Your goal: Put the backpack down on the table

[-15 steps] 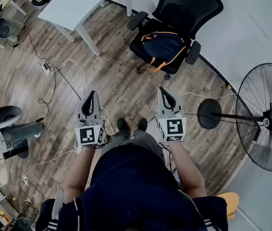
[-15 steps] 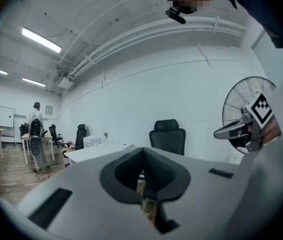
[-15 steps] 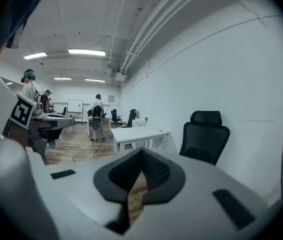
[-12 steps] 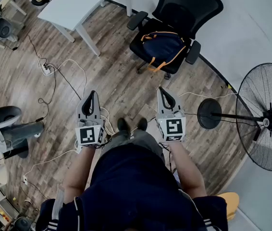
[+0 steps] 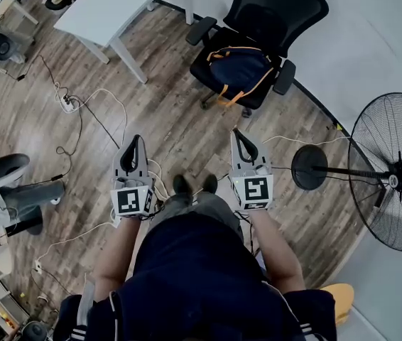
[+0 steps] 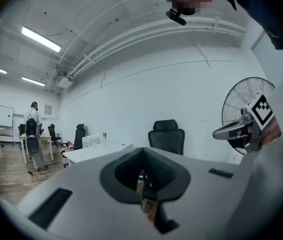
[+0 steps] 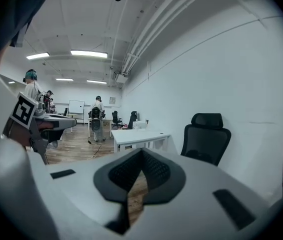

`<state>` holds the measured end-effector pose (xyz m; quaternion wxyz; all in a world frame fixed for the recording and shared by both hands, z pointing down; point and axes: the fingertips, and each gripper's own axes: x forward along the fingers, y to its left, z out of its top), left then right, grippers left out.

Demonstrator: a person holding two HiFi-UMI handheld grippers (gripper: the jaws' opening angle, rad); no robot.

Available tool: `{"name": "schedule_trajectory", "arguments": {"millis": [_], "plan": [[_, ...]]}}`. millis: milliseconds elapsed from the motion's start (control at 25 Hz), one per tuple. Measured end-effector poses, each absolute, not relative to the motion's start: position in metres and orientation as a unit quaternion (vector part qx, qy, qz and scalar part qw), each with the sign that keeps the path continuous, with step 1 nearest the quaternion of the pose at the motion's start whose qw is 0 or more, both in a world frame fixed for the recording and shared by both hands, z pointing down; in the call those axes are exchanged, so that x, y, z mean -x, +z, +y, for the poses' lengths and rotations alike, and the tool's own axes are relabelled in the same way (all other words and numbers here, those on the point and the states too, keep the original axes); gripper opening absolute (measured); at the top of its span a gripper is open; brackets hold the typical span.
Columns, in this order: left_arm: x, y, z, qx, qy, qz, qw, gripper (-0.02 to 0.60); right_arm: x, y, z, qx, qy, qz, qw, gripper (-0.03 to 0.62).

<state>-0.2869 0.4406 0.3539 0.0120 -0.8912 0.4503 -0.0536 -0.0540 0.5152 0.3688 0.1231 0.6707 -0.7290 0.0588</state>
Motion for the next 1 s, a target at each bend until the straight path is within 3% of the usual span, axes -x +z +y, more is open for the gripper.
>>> {"name": "schedule_trajectory", "arguments": {"millis": [440,680,800,1000], "plan": [[0.284,0.356,0.441,0.893,-0.057,0.446,0.011,0.003,0.055,0.367,0.515,-0.665,0.055,-0.736,0.116,0.002],[0.285,0.355,0.442,0.894,-0.060,0.444,0.011,0.003,0.055,0.360,0.513,-0.656,0.054,-0.745,0.108,0.089],[0.287,0.354,0.442,0.894,-0.060,0.444,0.010,0.003,0.055,0.356,0.511,-0.651,0.060,-0.750,0.098,0.185],[0.290,0.355,0.444,0.893,-0.060,0.445,0.011,0.003,0.058,0.353,0.511,-0.644,0.058,-0.756,0.098,0.280]]}}
